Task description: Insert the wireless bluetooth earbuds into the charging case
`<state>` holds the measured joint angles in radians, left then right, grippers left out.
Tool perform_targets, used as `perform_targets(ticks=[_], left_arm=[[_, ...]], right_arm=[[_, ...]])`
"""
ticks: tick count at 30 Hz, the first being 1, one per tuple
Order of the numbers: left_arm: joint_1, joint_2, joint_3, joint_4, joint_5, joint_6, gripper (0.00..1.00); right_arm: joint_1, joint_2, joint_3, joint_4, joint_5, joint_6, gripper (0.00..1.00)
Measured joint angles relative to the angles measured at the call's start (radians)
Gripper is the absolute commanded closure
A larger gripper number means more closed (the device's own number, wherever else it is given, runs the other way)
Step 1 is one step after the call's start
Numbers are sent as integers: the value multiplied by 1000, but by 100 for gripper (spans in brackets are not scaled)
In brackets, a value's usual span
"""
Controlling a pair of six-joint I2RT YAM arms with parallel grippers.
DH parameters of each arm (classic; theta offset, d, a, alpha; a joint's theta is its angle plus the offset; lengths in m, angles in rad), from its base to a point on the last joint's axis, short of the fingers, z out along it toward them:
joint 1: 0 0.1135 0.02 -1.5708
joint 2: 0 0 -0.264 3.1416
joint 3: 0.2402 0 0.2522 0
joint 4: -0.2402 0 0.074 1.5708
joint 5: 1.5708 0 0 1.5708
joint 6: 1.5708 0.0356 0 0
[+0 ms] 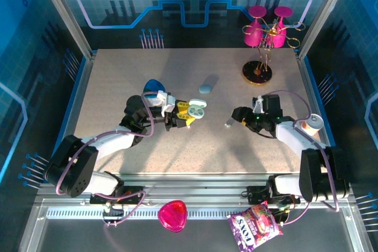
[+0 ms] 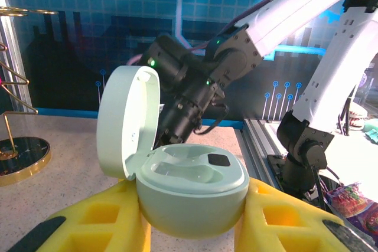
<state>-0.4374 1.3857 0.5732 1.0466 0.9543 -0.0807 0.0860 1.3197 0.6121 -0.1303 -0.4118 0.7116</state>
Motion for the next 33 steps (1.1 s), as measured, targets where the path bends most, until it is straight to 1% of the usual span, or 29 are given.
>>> perform_targets(ticks=[5,11,15,19,28,33], left_arm=[[0,0,0,0,0,0,71],[0,0,0,-1,0,0,71],[0,-2,0,-2,0,0,71],[0,-2,0,-2,0,0,71],[0,-11,0,-14,0,3,70],[0,-13,-4,-17,0,4,70]], right_arm=[[54,81,-10,48,45,63,48],[99,171,-10,112,73,101,50],[118,209,-5,140,78,112,53],[121,225,10,131,84,122,58],[138,243,40,107,99,113,64],[169,250,71,109,101,96,64]])
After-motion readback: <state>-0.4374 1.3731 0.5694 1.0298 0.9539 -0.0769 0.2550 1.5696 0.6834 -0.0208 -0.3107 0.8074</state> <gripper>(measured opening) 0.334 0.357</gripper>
